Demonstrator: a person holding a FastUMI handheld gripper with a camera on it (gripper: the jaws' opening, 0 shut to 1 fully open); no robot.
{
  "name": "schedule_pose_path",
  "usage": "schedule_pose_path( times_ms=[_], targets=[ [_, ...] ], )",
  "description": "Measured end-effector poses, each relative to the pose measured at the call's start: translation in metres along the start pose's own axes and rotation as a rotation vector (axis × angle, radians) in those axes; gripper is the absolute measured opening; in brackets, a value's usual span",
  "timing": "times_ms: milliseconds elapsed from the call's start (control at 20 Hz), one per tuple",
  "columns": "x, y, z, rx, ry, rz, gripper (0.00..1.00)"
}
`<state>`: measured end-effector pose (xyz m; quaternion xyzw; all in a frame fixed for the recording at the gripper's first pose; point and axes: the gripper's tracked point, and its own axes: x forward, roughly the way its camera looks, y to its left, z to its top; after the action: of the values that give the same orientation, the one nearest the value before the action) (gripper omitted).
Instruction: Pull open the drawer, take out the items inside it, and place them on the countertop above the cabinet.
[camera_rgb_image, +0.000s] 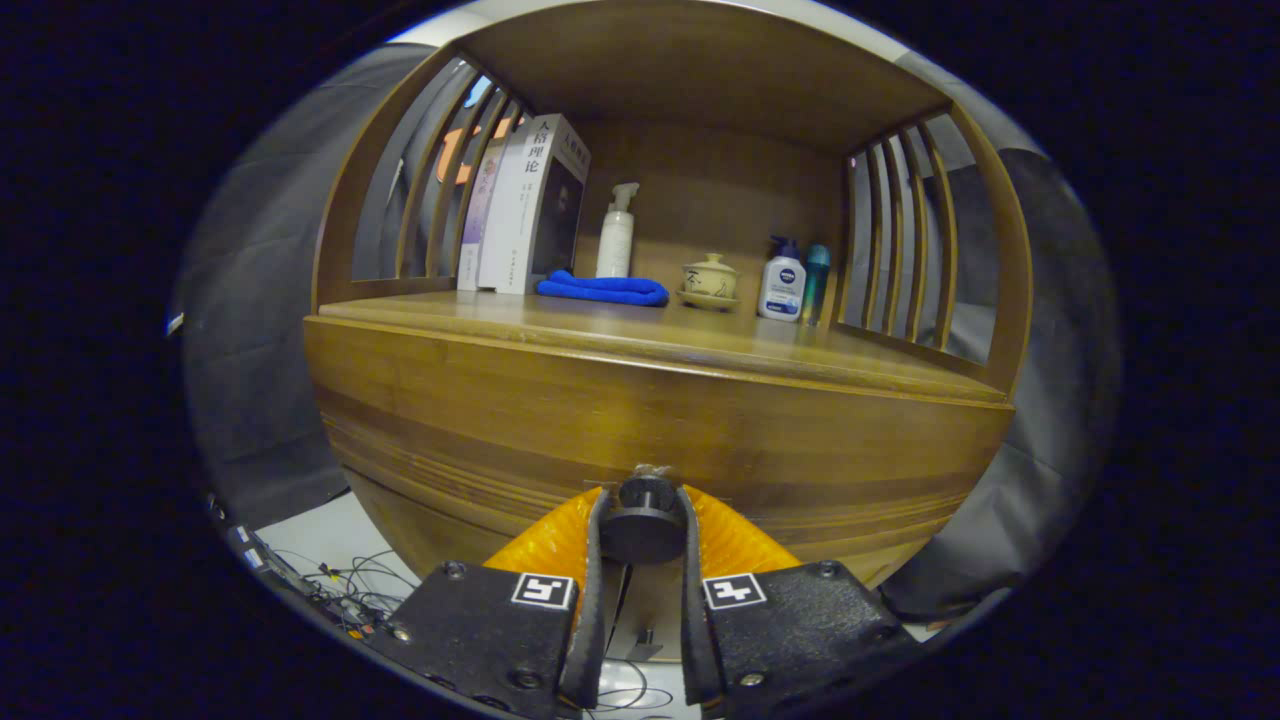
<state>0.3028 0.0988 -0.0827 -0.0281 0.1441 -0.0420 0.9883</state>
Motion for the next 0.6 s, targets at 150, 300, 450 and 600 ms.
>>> schedule_pose_path(
  times_ms=[150, 300, 450, 600],
  targets=[
    [-0.005, -0.002, -0.002, -0.017, -0.005, 0.007, 0.32],
    [-0.022, 0.001, -0.007, 0.002, -0.005, 0.018, 0.32],
    [-0.034, -0.001, -0.011, -0.005, -0.004, 0.033, 0.32],
    [-0.054, 0.000, -0.016, -0.001, -0.014, 0.037, 0.32]
  ],
)
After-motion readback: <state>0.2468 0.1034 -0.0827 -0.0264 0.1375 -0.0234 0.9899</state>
